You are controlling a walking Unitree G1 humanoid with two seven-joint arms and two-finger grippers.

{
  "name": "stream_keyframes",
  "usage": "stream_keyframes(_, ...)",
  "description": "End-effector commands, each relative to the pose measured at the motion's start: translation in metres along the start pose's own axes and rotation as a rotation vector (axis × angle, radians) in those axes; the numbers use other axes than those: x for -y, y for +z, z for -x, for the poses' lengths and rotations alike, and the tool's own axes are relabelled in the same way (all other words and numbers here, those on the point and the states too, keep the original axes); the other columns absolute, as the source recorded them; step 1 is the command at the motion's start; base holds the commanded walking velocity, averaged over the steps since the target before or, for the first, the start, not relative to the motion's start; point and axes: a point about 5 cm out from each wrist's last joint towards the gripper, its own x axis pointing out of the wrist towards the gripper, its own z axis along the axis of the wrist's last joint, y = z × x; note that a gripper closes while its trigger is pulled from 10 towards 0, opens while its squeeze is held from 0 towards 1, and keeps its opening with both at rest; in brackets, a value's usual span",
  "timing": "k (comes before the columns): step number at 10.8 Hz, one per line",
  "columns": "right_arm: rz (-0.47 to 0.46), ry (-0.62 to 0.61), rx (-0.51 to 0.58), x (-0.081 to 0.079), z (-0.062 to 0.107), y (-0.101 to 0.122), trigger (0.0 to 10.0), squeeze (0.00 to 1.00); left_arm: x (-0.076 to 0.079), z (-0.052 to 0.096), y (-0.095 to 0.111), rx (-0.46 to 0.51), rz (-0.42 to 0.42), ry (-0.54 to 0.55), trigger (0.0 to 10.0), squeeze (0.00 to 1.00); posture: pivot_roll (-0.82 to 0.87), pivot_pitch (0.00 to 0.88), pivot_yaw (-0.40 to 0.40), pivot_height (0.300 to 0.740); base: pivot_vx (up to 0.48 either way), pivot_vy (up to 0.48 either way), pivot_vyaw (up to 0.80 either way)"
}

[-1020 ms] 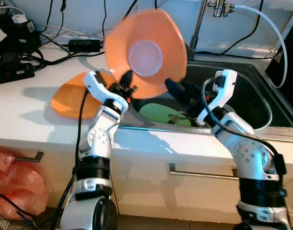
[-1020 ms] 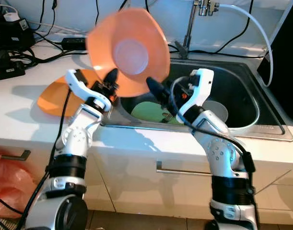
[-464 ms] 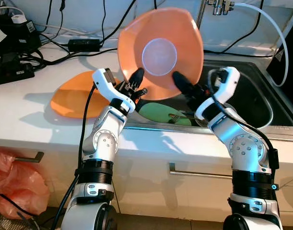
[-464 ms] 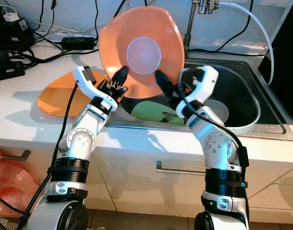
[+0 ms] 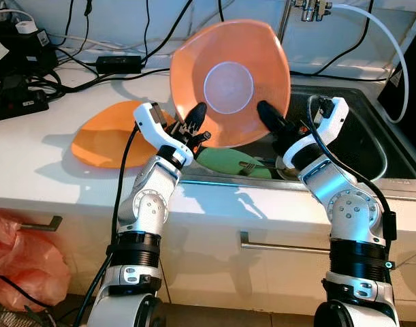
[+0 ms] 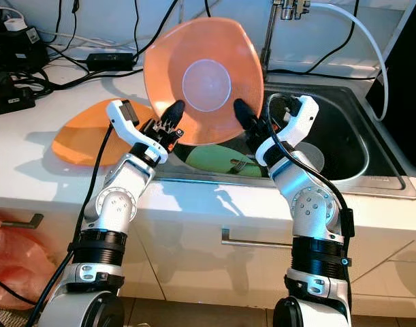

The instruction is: Kitchen organization

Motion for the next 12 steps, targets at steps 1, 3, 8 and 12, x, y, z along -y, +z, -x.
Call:
stream_keyframes(1, -0.011, 0.001, 0.011, -0.002, -0.004, 0.003, 0.0, 0.00, 0.020, -0.004, -0.009, 0.007, 0.050, -0.075, 0.0, 0.00, 0.00, 0.000, 0.002, 0.740, 0.000, 0.000, 0.00)
stream_keyframes(3, -0.014, -0.009, 0.012, -0.001, -0.006, 0.003, 0.0, 0.00, 0.025, -0.004, -0.013, -0.008, 0.061, -0.101, 0.0, 0.00, 0.00, 0.000, -0.003, 0.740, 0.000, 0.000, 0.00)
stream_keyframes(8, -0.017, -0.033, 0.016, 0.004, -0.005, 0.004, 0.0, 0.00, 0.029, -0.006, -0.018, -0.019, 0.064, -0.105, 0.0, 0.00, -0.02, 0.000, -0.001, 0.740, 0.000, 0.000, 0.00)
stream_keyframes(12, -0.024, -0.081, 0.047, 0.010, -0.007, 0.012, 0.0, 0.00, 0.026, -0.008, -0.018, -0.033, -0.013, -0.067, 10.0, 1.00, -0.02, 0.000, -0.010, 0.740, 0.000, 0.000, 0.00)
